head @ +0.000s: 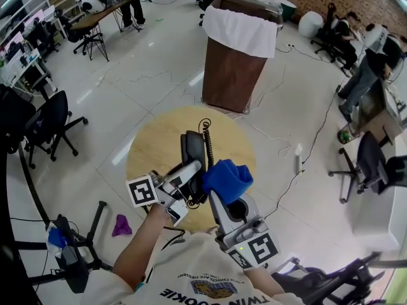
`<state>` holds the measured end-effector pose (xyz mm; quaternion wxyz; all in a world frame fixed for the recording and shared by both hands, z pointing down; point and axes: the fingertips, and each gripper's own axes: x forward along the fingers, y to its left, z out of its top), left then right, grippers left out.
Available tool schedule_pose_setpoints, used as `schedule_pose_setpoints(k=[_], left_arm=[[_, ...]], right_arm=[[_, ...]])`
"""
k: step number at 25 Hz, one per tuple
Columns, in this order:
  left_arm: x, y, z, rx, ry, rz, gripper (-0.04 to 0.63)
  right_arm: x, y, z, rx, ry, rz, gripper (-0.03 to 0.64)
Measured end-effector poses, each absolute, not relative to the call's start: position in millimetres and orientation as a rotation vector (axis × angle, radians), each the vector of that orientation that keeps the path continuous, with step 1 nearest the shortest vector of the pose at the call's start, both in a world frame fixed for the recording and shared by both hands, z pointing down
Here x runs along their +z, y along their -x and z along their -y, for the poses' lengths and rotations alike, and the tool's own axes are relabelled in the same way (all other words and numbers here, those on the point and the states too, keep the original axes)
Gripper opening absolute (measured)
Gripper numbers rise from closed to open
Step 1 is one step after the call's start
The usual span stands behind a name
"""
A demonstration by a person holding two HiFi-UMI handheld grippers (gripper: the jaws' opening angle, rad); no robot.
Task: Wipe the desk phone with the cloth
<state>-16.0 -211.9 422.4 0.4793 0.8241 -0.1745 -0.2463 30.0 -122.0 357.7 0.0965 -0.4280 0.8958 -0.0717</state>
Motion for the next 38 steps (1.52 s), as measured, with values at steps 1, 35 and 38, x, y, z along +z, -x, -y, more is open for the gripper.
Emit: schedule_pose_setpoints(k=[1, 35, 38], left_arm=[[421, 17, 213, -0.609, -2.009, 0.422, 0.268], [386, -12, 143, -0.575, -2.168, 0.047, 0.268], [387, -14, 138, -0.567, -2.171, 0.033, 0.268]], right_arm=[[359, -26, 119, -0.224, 1.246, -2.662, 0.061], [348, -75, 176, -0.468, 1.247, -2.422, 0.061], [347, -77, 180, -0.46, 1.249, -2.425, 0.061]])
